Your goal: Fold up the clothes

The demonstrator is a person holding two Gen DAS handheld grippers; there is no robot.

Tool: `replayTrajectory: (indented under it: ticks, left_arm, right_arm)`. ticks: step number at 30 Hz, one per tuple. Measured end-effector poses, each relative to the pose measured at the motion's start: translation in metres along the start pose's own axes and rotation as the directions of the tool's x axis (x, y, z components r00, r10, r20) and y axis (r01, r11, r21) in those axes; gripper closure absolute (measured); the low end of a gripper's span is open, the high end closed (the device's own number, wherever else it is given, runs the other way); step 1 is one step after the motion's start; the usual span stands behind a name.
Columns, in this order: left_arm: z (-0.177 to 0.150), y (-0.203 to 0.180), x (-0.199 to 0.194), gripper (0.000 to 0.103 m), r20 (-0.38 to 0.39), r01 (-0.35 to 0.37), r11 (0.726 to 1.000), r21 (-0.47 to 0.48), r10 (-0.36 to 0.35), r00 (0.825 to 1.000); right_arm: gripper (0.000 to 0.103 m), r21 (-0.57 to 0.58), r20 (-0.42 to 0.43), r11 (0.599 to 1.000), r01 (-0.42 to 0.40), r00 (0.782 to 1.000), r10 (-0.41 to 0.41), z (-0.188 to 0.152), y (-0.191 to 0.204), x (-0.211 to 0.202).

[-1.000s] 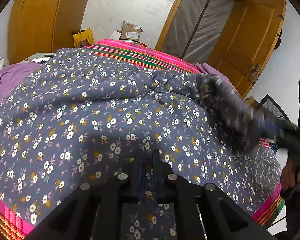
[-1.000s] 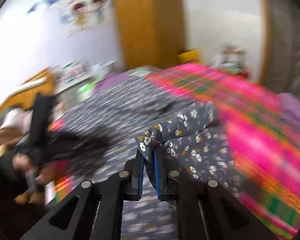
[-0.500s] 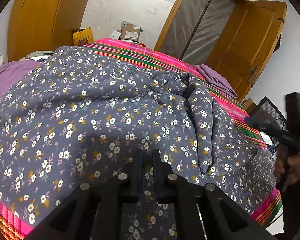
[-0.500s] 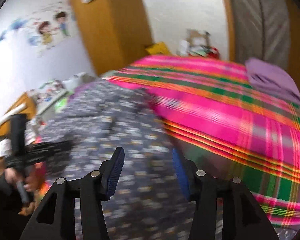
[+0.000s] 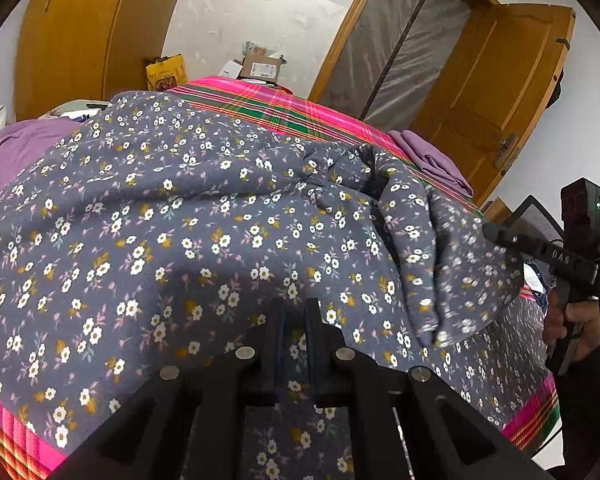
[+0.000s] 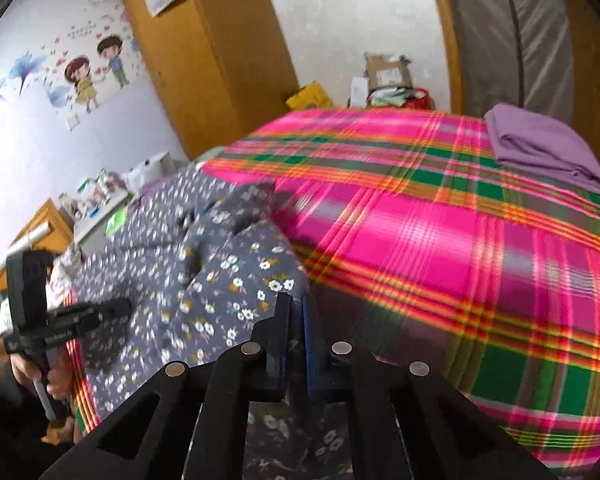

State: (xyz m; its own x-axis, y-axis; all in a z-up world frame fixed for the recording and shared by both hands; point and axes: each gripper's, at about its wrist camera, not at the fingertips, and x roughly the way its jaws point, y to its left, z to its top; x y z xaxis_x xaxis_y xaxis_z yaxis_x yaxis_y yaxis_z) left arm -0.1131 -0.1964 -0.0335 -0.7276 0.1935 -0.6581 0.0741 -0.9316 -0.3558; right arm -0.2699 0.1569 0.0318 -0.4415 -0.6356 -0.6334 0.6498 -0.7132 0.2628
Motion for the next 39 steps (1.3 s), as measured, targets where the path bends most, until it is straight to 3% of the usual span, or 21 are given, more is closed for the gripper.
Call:
replayTrajectory:
  ticks: [8, 12, 14, 15, 17, 18, 21, 32, 36, 39]
  left_arm:
    - [0.0, 0.001, 0.001, 0.095, 0.0, 0.006, 1.0, -0.007, -0.006, 1.0]
    - [0.0, 0.002, 0.001, 0.095, 0.0, 0.007, 1.0, -0.008, -0.007, 1.0]
    - [0.0, 0.002, 0.001, 0.095, 0.001, 0.006, 1.0, -0.007, -0.006, 1.0]
    - [0.0, 0.002, 0.001, 0.095, 0.0, 0.005, 1.0, -0.006, -0.005, 1.0]
    - [0.0, 0.002, 0.001, 0.095, 0.0, 0.006, 1.0, -0.006, -0.006, 1.0]
    - [0.0, 0.001, 0.001, 0.095, 0.001, 0.005, 1.0, -0.006, -0.005, 1.0]
    - [0.0, 0.001, 0.001, 0.095, 0.001, 0.004, 1.0, -0.004, -0.004, 1.0]
    - [0.0, 0.001, 0.002, 0.094, 0.001, 0.006, 1.0, -0.005, -0.006, 1.0]
    - [0.0, 0.002, 0.001, 0.094, 0.001, 0.009, 1.0, -0.007, -0.009, 1.0]
    - [0.0, 0.003, 0.001, 0.094, 0.001, 0.012, 1.0, -0.009, -0.012, 1.0]
  right_arm:
    - [0.103, 0.137, 0.129, 0.985, 0.102, 0.984, -0.12, 0.017, -0.045, -0.037]
    - [0.098, 0.099, 0.05, 0.994, 0.035, 0.998, -0.04, 0.016, -0.046, -0.03]
    - [0.081, 0.076, -0.008, 0.997, -0.007, 1.0, 0.008, 0.011, -0.041, -0.019]
    - [0.065, 0.063, -0.04, 0.998, -0.026, 0.999, 0.028, 0.007, -0.038, -0.011]
    - [0.062, 0.044, -0.095, 0.998, -0.052, 0.994, 0.056, 0.001, -0.032, 0.004]
    - [0.063, 0.045, -0.122, 0.997, -0.058, 0.99, 0.063, -0.002, -0.03, 0.012]
    - [0.097, 0.027, -0.16, 0.997, -0.067, 0.985, 0.07, -0.01, -0.023, 0.026]
    - [0.099, 0.032, 0.027, 0.999, 0.036, 0.999, -0.037, 0.006, -0.026, -0.01]
    - [0.099, 0.112, 0.12, 0.989, 0.095, 0.987, -0.109, 0.016, -0.045, -0.031]
    - [0.099, 0.189, 0.19, 0.969, 0.158, 0.962, -0.194, 0.023, -0.063, -0.053]
